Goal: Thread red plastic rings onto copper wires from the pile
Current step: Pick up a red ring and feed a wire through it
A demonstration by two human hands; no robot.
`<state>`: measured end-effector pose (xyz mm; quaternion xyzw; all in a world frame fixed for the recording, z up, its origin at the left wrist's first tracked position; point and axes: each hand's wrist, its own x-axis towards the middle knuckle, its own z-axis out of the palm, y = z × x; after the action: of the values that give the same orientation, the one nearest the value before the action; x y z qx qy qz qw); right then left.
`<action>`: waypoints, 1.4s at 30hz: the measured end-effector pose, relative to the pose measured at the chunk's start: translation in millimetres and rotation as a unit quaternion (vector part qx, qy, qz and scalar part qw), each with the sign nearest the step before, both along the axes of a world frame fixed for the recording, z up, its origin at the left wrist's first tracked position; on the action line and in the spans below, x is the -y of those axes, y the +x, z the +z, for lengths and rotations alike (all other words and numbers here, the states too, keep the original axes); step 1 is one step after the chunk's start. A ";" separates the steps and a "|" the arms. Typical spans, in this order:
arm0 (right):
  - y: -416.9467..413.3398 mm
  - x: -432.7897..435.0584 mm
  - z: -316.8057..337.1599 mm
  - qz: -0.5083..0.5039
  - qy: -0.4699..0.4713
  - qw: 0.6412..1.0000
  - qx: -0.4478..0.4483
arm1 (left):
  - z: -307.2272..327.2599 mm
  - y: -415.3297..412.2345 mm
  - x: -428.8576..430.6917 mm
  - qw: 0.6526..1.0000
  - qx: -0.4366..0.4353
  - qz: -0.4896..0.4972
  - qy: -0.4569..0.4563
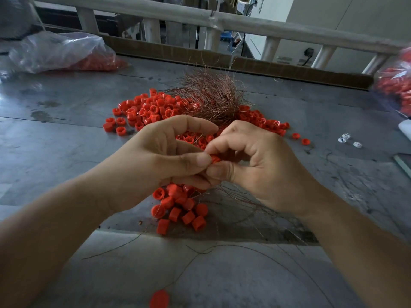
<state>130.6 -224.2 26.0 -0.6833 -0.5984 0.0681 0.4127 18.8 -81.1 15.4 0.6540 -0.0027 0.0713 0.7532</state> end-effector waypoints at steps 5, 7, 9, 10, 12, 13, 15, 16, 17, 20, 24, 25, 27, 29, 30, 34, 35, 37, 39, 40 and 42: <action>-3.6 -0.4 -2.4 -0.027 0.012 0.998 0.062 | -0.9 0.0 12.9 0.988 0.047 0.071 0.131; -6.2 -0.4 -3.6 -0.029 0.015 0.996 0.081 | -1.2 -0.9 16.3 0.986 0.063 0.073 0.136; -7.9 -0.8 -4.6 -0.034 0.028 0.995 0.092 | -1.6 -2.2 17.4 0.985 0.071 0.070 0.138; -8.7 -0.6 -4.9 -0.037 0.036 0.994 0.098 | -2.0 -2.7 17.5 0.986 0.073 0.069 0.136; -9.5 -0.6 -6.4 -0.042 0.048 0.992 0.105 | -2.1 -3.5 17.8 0.987 0.070 0.067 0.132; -9.9 -0.2 -6.9 -0.042 0.049 0.993 0.104 | -1.7 -3.5 18.2 0.987 0.068 0.065 0.129; -9.4 -0.2 -7.9 -0.041 0.046 0.994 0.085 | -0.1 -3.3 18.4 0.988 0.069 0.062 0.122; -9.4 -0.5 -8.4 -0.042 0.049 0.995 0.074 | 0.5 -3.3 17.7 0.989 0.071 0.061 0.117; -9.2 -1.1 -8.5 -0.043 0.057 0.995 0.065 | 1.2 -3.1 17.0 0.989 0.072 0.060 0.112; -10.7 -2.8 -8.1 -0.038 0.092 0.993 0.056 | 3.3 -1.7 13.6 0.990 0.072 0.062 0.107; -10.9 -2.1 -6.1 -0.023 0.085 0.996 0.014 | 7.9 -3.1 3.4 0.989 0.090 0.064 0.094; -10.5 -1.7 -5.2 -0.014 0.073 0.997 -0.007 | 9.5 -3.7 1.0 0.988 0.095 0.065 0.100; -10.1 -1.6 -4.2 0.007 0.060 0.998 -0.010 | 12.1 -4.3 -1.5 0.986 0.101 0.071 0.114; -10.8 -1.9 -4.5 0.012 0.066 0.998 0.004 | 11.9 -4.3 -2.2 0.985 0.108 0.073 0.114; -11.2 -2.4 -4.1 0.007 0.071 0.997 0.007 | 11.5 -4.3 -2.6 0.984 0.113 0.077 0.114; -8.6 -2.8 -1.7 -0.010 0.089 0.996 0.027 | 10.6 -4.7 -6.4 0.986 0.118 0.083 0.088; -6.6 -2.2 -1.6 -0.015 0.087 0.996 0.033 | 10.8 -4.8 -7.2 0.986 0.114 0.086 0.081; -3.3 -1.2 -0.4 -0.031 0.082 0.995 0.047 | 11.5 -5.3 -7.7 0.985 0.113 0.099 0.080; -0.9 0.2 2.0 -0.048 0.075 0.994 0.059 | 12.9 -5.2 -7.9 0.983 0.121 0.114 0.083; -0.1 1.0 3.4 -0.055 0.072 0.994 0.062 | 13.2 -5.1 -8.6 0.981 0.127 0.122 0.077; 0.4 2.1 5.6 -0.063 0.065 0.994 0.068 | 13.5 -4.6 -11.6 0.979 0.131 0.138 0.074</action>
<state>131.0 -226.3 31.5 -0.6944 -0.5840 -0.0443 0.4181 14.2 -69.5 28.9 0.6868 -0.0161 0.2595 0.6788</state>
